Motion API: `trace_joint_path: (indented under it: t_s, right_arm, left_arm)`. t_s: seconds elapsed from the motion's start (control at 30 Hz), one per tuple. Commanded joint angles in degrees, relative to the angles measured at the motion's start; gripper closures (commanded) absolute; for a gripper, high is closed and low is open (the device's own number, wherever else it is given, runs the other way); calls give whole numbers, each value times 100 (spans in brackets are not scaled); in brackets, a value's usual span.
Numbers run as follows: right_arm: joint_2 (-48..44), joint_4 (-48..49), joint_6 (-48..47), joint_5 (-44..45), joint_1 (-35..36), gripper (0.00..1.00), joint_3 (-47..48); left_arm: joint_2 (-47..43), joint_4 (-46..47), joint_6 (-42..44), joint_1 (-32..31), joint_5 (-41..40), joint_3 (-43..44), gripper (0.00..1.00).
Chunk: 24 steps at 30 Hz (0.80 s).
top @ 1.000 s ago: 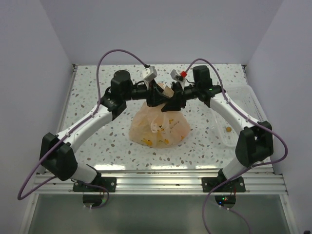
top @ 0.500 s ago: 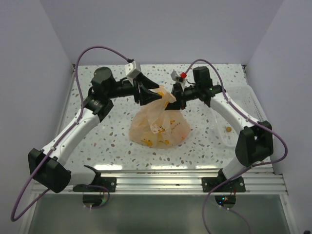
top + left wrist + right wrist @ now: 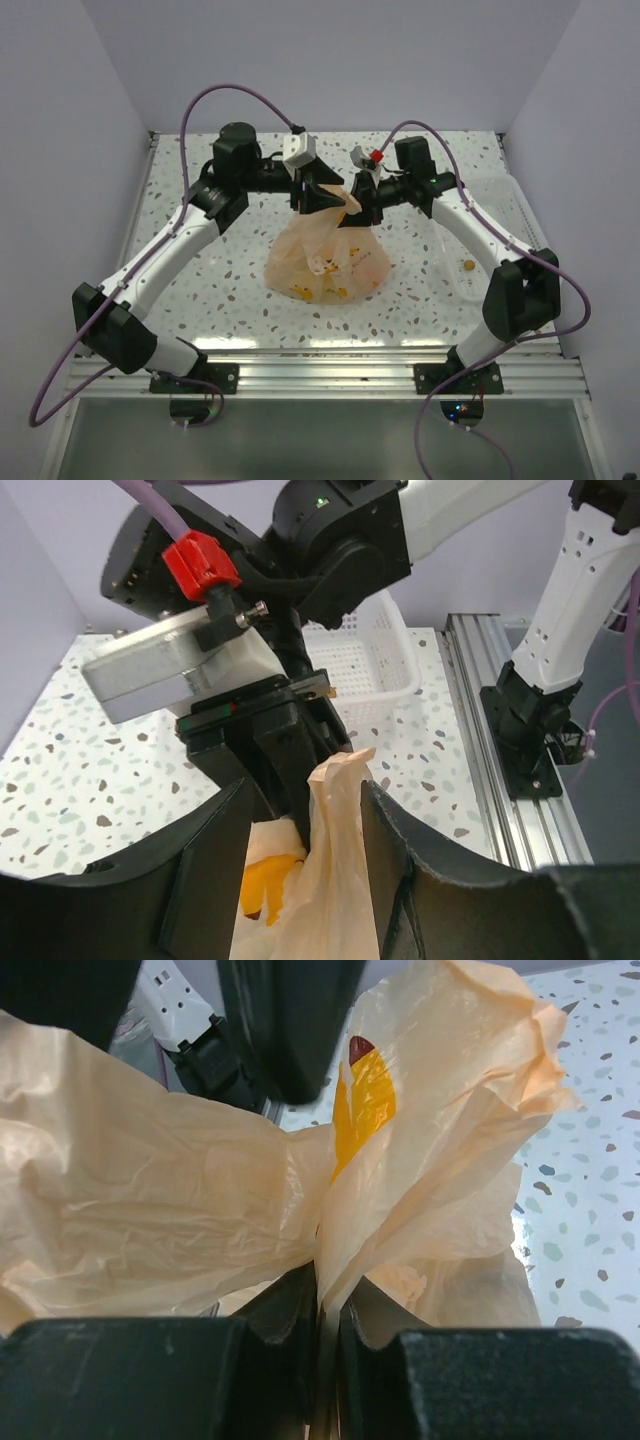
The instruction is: Place the fake fruits into the plastic bag and tie a complex knot
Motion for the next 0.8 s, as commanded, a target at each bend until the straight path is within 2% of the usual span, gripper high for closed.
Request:
trace_joint_path:
  t_s: [0.0, 0.07, 0.17, 0.2, 0.27, 0.3, 0.37, 0.4, 0.63, 0.77]
  right_arm:
    - [-112, -218, -201, -11, 10, 87, 233]
    - [-104, -262, -270, -38, 10, 87, 233]
    - [-112, -315, -324, -46, 19, 86, 225]
    - [-121, -367, -350, -38, 10, 83, 225]
    - [-121, -385, -385, -46, 10, 70, 216]
    - [-130, -386, -394, -81, 19, 57, 207]
    - [-139, -421, -455, -125, 19, 49, 207]
    - [-148, -456, -490, -152, 19, 42, 216]
    - [-156, -483, -535, -187, 54, 37, 321]
    - [-156, 228, 307, -213, 72, 37, 207]
  left_arm:
    - [213, -323, 368, -45, 246, 300, 48]
    - [231, -315, 394, -54, 334, 300, 50]
    - [266, -367, 473, -45, 475, 318, 66]
    - [283, -376, 473, -54, 466, 353, 81]
    - [319, -368, 491, -54, 466, 397, 95]
    - [336, -150, 404, -54, 414, 362, 100]
    - [336, 202, -25, -45, 124, 274, 100]
    - [354, 474, -88, -45, 19, 204, 100]
    - [451, 757, -273, -124, -403, 55, 100]
    - [354, 915, -274, -230, -623, -156, 100]
